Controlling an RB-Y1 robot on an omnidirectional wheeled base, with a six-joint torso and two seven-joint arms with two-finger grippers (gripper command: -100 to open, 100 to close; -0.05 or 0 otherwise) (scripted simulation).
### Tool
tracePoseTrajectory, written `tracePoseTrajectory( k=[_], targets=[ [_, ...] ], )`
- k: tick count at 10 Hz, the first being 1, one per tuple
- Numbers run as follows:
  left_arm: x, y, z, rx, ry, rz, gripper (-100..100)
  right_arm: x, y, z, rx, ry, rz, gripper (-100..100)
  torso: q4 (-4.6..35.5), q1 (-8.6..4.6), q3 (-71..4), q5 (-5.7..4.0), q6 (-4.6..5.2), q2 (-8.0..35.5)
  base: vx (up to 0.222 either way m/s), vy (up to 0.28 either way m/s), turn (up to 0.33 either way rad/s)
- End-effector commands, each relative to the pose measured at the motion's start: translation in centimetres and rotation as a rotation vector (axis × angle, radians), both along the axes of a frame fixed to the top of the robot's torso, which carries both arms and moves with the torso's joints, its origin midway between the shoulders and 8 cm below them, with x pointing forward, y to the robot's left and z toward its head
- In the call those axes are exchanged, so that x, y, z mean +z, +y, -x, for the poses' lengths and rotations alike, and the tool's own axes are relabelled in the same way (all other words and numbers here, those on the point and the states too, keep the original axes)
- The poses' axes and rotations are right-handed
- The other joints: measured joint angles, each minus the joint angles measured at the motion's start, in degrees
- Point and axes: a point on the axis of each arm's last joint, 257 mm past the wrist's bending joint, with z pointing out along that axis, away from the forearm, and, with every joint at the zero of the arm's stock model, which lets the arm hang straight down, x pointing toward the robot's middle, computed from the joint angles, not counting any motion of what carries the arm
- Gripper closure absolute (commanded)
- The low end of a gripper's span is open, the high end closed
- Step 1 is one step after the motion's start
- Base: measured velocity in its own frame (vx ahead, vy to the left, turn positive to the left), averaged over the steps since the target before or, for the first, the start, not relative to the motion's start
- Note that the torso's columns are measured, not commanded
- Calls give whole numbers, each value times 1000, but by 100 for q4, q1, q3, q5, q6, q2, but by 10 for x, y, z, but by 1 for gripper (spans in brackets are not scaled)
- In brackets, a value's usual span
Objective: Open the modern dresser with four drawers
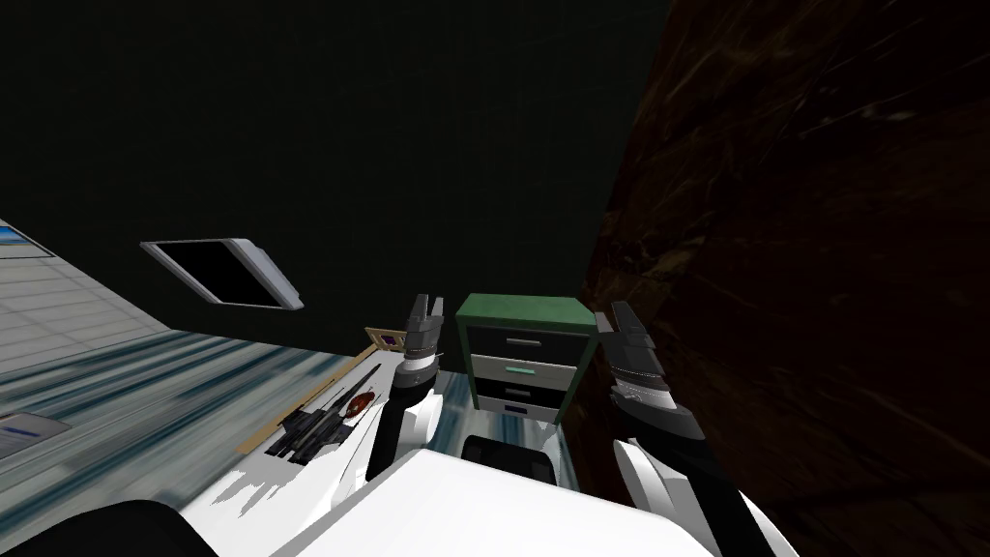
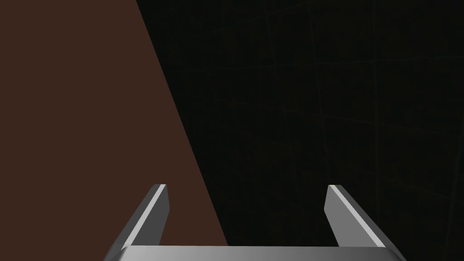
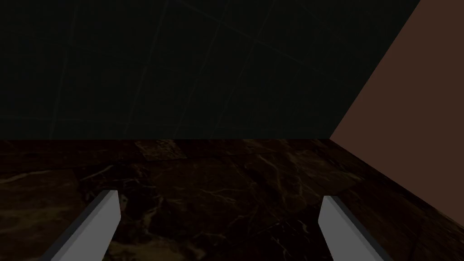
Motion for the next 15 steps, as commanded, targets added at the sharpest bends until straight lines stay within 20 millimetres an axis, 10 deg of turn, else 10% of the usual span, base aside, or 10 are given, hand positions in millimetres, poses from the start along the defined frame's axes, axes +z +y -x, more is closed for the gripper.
tracePoseTrajectory(
  k=[1, 9, 10, 15],
  targets=[
    [0, 0, 0, 0, 0, 0, 0, 0, 0, 0, 0, 0, 0, 0, 235, 0, -467, 0, 0, 232, 0, 0, 0],
    [0, 0, 0, 0, 0, 0, 0, 0, 0, 0, 0, 0, 0, 0, 3537, 0, -7073, 0, 0, 3539, 0, 0, 0],
    [0, 0, 0, 0, 0, 0, 0, -4, 5, -2, -14, 16, 80, -100, 3960, 0, -7919, 0, 0, 3962, 11, 32, -17],
    [0, 0, 0, 0, 0, 0, 0, -21, 10, -10, -126, 63, 331, -100, 4228, 10, -8456, 3, 0, 4229, 23, 86, -26]
  ],
)
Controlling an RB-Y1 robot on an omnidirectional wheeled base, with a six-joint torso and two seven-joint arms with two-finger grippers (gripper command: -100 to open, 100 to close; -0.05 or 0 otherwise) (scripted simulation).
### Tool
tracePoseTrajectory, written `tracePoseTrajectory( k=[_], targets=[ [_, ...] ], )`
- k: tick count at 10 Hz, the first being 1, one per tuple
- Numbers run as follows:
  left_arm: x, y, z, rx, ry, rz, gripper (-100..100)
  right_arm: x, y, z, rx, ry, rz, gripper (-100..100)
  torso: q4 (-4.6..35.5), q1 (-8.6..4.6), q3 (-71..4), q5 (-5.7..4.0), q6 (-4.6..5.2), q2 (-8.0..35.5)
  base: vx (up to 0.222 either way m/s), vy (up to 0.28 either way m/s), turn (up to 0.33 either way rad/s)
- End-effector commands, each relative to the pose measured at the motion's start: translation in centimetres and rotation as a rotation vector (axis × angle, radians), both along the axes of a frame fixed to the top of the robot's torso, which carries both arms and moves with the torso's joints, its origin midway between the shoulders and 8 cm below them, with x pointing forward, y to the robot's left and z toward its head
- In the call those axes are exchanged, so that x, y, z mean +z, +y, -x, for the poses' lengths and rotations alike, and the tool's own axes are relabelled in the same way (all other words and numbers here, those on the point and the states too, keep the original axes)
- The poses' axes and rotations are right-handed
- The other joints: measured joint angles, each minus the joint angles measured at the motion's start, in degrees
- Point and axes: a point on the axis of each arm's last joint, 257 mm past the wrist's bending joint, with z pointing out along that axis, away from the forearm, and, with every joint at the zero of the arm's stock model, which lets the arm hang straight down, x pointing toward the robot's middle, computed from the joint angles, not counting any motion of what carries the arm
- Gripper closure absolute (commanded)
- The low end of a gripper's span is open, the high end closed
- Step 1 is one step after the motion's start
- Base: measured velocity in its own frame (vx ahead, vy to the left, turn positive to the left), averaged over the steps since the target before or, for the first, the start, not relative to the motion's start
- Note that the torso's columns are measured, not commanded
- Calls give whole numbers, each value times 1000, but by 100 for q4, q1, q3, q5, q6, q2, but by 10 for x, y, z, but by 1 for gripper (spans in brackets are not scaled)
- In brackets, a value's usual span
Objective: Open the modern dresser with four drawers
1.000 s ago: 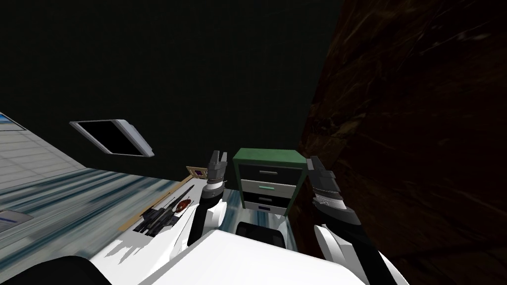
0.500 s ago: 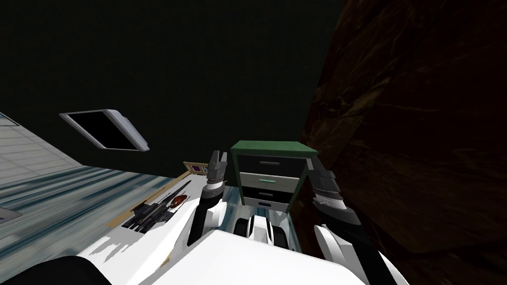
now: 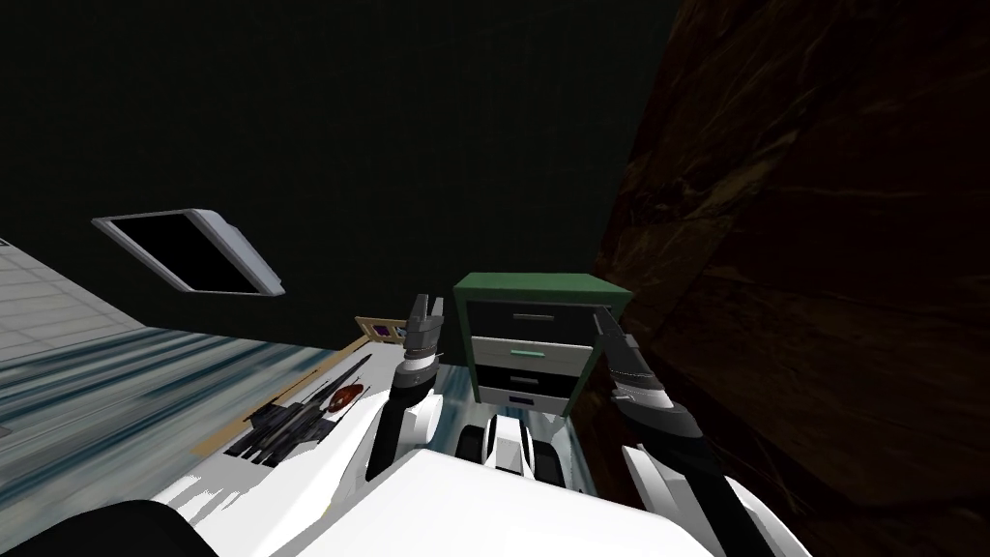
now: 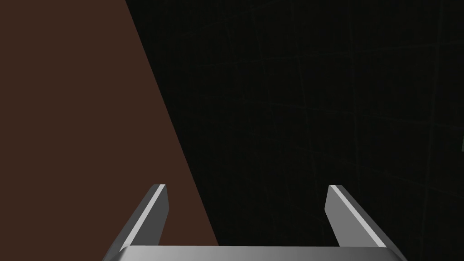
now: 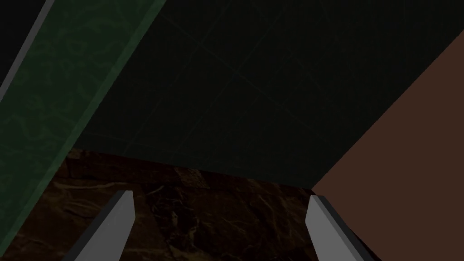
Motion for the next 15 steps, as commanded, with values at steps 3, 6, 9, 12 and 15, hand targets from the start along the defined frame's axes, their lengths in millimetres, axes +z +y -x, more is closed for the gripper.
tracePoseTrajectory(
  k=[3, 6, 9, 12, 15],
  targets=[
    [0, 0, 0, 0, 0, 0, 0, -19, -1, -9, -141, 41, 271, -100, 1, -11, 0, -3, 0, 1, 18, 105, -33],
    [0, 0, 0, 0, 0, 0, 0, -35, -5, -16, -236, 66, 455, -100, 1, -6, 0, -1, 0, 1, 17, 119, -32],
    [0, 0, 0, 0, 0, 0, 0, -50, -11, -22, -321, 88, 629, -100, -1, -10, -3, -3, 0, -3, 32, 112, -32],
    [0, 0, 0, 0, 0, 0, 0, -64, -18, -28, -397, 106, 791, -100, 2, -10, 3, -3, 0, 6, 11, 101, -28],
    [0, 0, 0, 0, 0, 0, 0, -77, -25, -32, -464, 120, 948, -100, -1, -13, -3, -4, 0, -3, 17, 90, -25]
  ],
)
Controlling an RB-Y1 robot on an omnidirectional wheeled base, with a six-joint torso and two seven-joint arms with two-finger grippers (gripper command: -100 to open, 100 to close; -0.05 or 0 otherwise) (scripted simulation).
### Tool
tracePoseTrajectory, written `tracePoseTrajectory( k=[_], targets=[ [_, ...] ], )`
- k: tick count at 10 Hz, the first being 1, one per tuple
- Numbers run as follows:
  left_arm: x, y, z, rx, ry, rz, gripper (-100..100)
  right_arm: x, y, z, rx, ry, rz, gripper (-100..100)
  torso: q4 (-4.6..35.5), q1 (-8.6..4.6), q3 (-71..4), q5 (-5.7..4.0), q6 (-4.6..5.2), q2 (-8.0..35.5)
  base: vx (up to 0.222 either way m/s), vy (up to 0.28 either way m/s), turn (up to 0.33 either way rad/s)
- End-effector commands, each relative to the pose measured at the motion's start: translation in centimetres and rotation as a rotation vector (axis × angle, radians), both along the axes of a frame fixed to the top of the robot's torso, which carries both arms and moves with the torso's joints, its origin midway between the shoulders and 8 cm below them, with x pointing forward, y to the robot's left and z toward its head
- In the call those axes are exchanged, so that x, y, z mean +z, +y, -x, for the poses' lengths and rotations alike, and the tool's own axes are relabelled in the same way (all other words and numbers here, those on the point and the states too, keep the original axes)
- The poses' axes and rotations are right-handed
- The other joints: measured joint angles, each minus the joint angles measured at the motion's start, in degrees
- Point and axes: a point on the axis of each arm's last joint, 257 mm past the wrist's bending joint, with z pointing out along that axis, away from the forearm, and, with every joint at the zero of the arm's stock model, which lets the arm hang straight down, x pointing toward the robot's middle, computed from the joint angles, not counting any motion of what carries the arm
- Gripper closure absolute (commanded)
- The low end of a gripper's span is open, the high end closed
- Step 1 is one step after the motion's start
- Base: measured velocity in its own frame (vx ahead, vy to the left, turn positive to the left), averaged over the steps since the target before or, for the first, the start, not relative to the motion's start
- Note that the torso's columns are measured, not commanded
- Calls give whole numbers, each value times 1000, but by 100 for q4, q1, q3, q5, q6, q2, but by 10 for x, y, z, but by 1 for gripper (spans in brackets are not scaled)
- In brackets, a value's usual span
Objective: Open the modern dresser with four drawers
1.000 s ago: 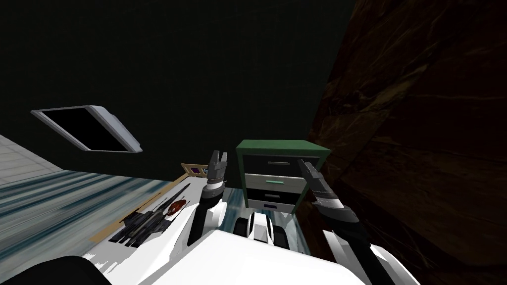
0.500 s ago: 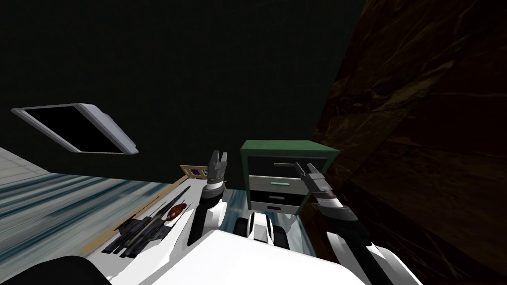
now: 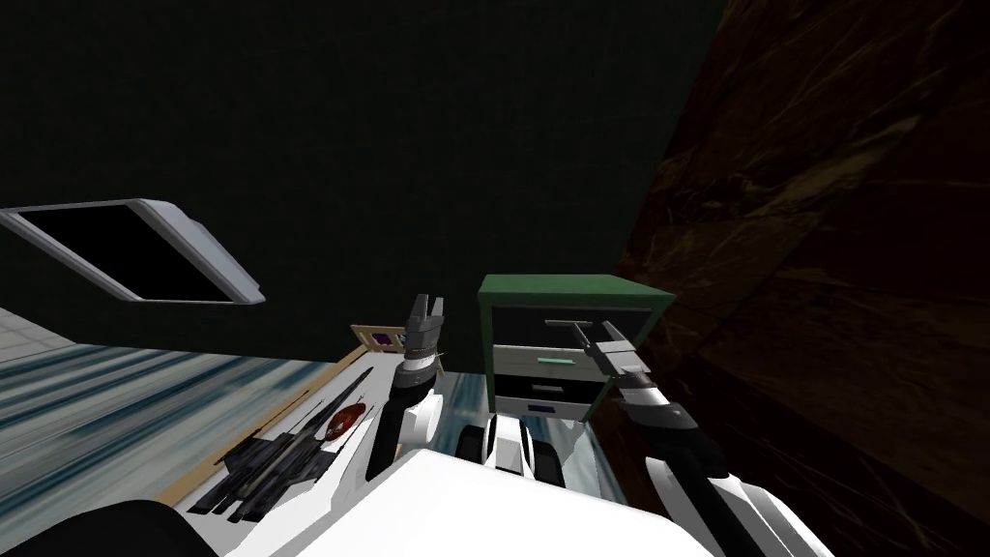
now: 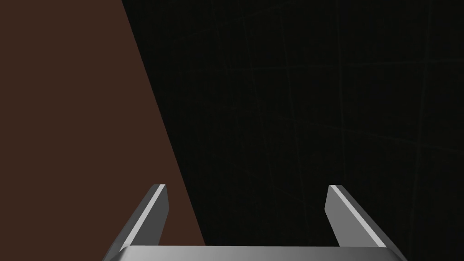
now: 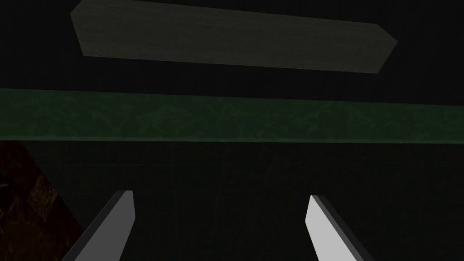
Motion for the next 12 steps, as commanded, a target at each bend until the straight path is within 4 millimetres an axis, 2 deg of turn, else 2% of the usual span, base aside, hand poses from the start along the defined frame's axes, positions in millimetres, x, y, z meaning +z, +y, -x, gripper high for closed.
tracePoseTrajectory(
  k=[1, 6, 11, 12],
  targets=[
    [0, 0, 0, 0, 0, 0, 0, -11, -7, -4, -57, 16, 143, -100, 1, 5, 1, 2, 0, 1, 19, 100, -31],
    [0, 0, 0, 0, 0, 0, 0, -34, -24, -11, -161, 46, 450, -100, 2, 8, 4, 2, 1, 6, 16, 93, -28],
    [0, 0, 0, 0, 0, 0, 0, -59, -52, -18, -268, 77, 801, -100, 1, -1, 1, 0, 1, 2, 21, 120, -35],
    [0, 0, 0, 0, 0, 0, 0, -59, -52, -18, -271, 75, 810, -100, 1, 2, 2, 0, 0, 3, 6, 88, -8]
  ],
)
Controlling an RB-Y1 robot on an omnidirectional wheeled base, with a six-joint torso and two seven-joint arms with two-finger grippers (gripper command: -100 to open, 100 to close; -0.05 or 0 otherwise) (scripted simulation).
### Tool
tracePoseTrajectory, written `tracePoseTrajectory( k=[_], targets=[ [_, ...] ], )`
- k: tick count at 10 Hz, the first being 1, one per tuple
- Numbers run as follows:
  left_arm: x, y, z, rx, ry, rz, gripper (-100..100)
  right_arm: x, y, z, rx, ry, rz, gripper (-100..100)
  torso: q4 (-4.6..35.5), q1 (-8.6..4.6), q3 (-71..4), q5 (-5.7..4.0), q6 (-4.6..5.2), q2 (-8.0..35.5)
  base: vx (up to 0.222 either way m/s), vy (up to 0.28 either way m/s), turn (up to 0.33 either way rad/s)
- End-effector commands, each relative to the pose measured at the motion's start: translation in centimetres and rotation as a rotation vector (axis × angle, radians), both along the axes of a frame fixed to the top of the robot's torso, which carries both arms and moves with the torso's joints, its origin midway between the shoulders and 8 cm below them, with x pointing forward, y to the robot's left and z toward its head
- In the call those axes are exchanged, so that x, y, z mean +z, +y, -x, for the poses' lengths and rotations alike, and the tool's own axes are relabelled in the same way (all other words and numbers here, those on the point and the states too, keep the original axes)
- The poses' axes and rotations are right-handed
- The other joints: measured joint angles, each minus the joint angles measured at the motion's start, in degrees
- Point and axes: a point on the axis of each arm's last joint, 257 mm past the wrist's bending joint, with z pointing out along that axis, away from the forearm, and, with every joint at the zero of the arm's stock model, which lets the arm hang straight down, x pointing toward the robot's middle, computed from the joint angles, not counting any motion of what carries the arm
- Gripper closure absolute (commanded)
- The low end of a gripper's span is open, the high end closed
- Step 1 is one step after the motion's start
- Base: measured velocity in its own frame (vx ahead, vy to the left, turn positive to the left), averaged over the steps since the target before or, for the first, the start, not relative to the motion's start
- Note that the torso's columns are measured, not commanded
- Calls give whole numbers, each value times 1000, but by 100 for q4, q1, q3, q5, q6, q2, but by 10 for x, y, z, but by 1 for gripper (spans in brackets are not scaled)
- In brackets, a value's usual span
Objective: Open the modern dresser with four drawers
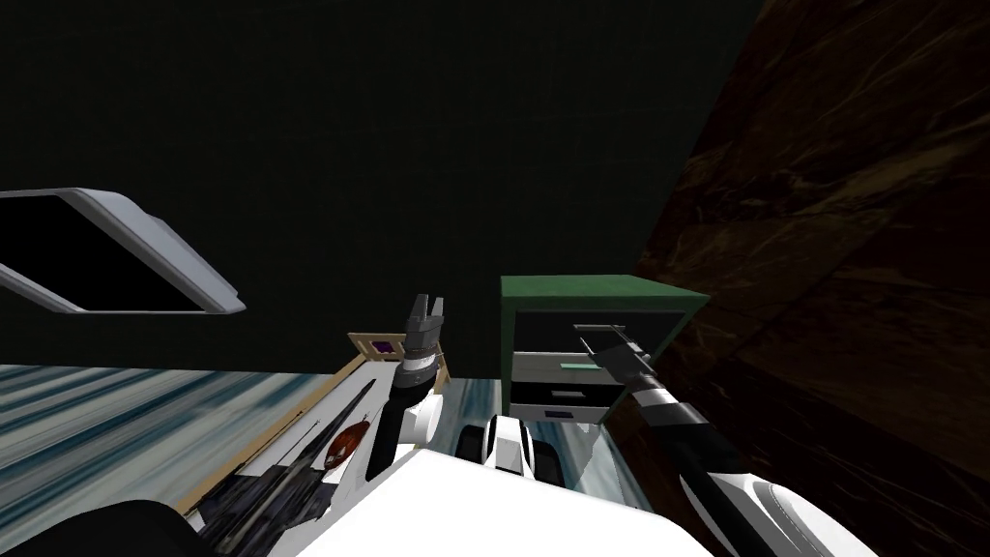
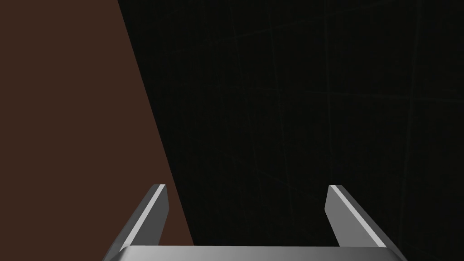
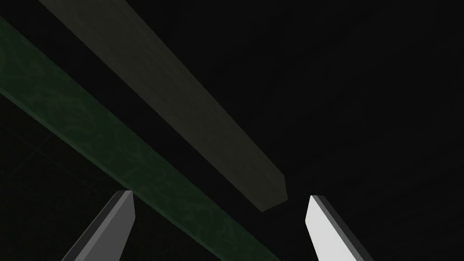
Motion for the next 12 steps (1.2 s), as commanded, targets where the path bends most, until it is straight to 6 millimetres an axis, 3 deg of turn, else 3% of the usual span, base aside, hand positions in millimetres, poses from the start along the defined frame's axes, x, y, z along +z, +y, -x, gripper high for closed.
tracePoseTrajectory(
  k=[1, 8, 11, 12],
  targets=[
    [0, 0, 0, 0, 0, 0, 0, -9, -10, -1, -38, 11, 128, -100, 1, -8, 2, -1, 1, 4, 7, 74, -15],
    [0, 0, 0, 0, 0, 0, 0, -31, -50, -6, -147, 49, 522, -100, 1, -6, 2, -1, 1, 3, 13, 95, -28],
    [0, 0, 0, 0, 0, 0, 0, -26, -49, -3, -138, 46, 498, -100, -6, -5, -15, -1, 0, -27, 56, 31, -6],
    [0, 0, 0, 0, 0, 0, 0, -25, -50, -3, -139, 46, 496, 100, -5, -4, -10, -1, 0, -12, 9, 3, 0]
  ],
)
